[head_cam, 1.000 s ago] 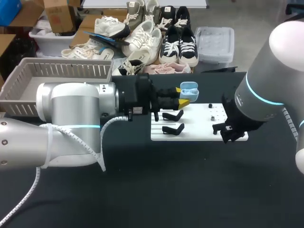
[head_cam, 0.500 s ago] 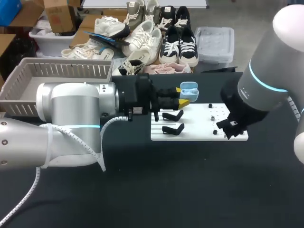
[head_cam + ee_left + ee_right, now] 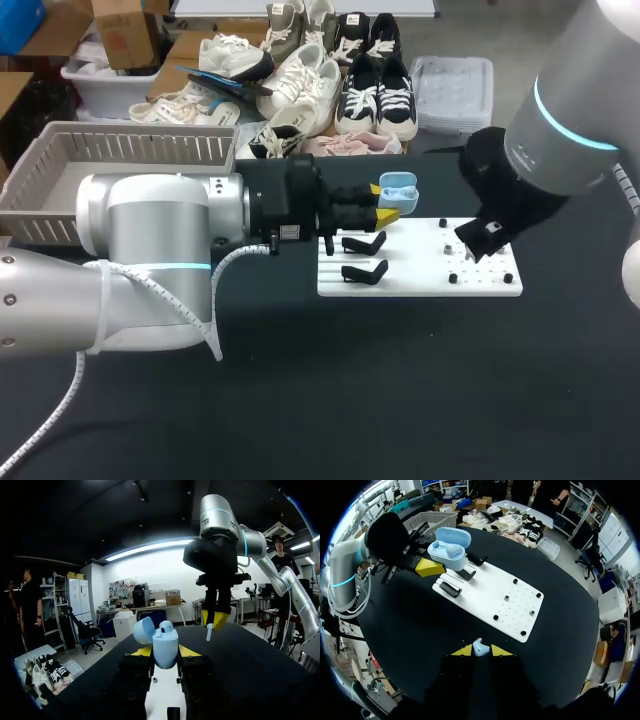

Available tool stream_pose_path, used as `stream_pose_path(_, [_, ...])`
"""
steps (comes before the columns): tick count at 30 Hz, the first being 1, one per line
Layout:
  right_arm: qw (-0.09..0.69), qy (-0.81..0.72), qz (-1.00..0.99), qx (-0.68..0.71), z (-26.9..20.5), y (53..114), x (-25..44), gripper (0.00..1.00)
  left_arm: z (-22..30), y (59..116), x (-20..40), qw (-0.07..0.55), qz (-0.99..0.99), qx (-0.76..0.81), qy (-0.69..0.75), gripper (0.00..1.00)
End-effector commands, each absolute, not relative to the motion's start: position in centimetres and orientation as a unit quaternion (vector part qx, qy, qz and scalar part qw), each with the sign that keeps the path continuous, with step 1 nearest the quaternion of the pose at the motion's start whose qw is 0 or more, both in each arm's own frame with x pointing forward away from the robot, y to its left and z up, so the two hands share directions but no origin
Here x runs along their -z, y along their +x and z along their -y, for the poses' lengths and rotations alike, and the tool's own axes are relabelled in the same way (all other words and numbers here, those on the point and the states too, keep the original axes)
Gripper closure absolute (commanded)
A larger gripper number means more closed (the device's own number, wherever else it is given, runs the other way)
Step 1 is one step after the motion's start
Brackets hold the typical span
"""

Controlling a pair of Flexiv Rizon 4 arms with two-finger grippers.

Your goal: Pick up each earbud case from the left stands, insert the matching earbuds, close the lid, and place the case in the box.

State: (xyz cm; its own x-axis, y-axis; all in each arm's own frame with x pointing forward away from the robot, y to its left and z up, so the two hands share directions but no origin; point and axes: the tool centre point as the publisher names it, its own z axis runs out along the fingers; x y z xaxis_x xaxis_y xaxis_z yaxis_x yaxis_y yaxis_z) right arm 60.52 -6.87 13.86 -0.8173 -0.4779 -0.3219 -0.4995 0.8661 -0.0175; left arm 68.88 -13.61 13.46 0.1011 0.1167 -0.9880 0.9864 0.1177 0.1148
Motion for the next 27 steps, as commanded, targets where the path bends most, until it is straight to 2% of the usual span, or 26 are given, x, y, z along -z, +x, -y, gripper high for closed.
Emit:
stream_pose_path(1, [0.158,-0.262,-0.952,-0.031,6.3,60.1,-15.4,1.0,13.7,68.9,-13.5,0.528,-0.53,0.411,0.521,1.0])
stream_pose_path(27, [0.172,-0.297,-0.939,-0.03,0.3,61.4,-19.7,1.0,13.7,68.9,-13.5,0.528,-0.53,0.411,0.521,1.0])
